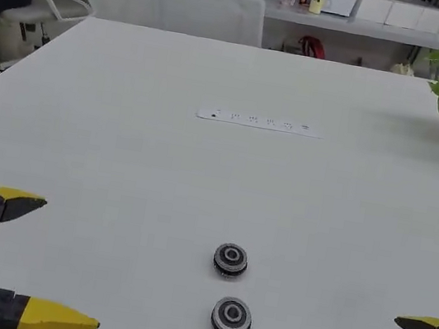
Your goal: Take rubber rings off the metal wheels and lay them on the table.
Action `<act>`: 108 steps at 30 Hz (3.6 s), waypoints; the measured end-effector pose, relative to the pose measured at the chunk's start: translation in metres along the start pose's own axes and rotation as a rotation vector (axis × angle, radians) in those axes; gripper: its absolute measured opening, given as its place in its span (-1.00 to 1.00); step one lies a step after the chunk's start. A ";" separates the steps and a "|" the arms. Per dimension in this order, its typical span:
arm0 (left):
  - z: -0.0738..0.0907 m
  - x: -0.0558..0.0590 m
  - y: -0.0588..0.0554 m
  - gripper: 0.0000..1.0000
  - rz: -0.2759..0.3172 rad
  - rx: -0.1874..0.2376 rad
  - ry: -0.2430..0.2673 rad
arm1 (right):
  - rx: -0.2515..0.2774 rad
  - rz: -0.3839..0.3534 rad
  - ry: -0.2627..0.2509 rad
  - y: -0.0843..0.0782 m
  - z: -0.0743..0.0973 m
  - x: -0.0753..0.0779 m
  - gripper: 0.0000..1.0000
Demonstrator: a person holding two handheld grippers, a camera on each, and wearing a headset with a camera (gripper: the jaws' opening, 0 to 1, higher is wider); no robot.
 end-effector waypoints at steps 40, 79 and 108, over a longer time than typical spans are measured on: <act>-0.060 0.016 0.085 1.00 -0.261 0.051 -0.292 | 0.055 0.323 0.077 0.123 -0.004 0.014 0.91; -0.136 0.035 0.007 0.62 -0.231 0.040 -0.353 | -0.140 0.419 0.319 0.049 -0.109 -0.012 0.22; -0.169 0.035 -0.043 -0.44 -0.257 -0.100 -0.363 | -0.258 0.338 0.295 0.013 -0.121 0.002 -0.56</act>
Point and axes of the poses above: the centre of the closed fingertips' face, and the gripper's own axes: z roughly backward along the fingers, x roughly to its right, y roughly out of its top, the point moved 8 cm from there along z, roughly backward along the fingers, and after that the axes turned 5 degrees about z, right-handed, at the moved point
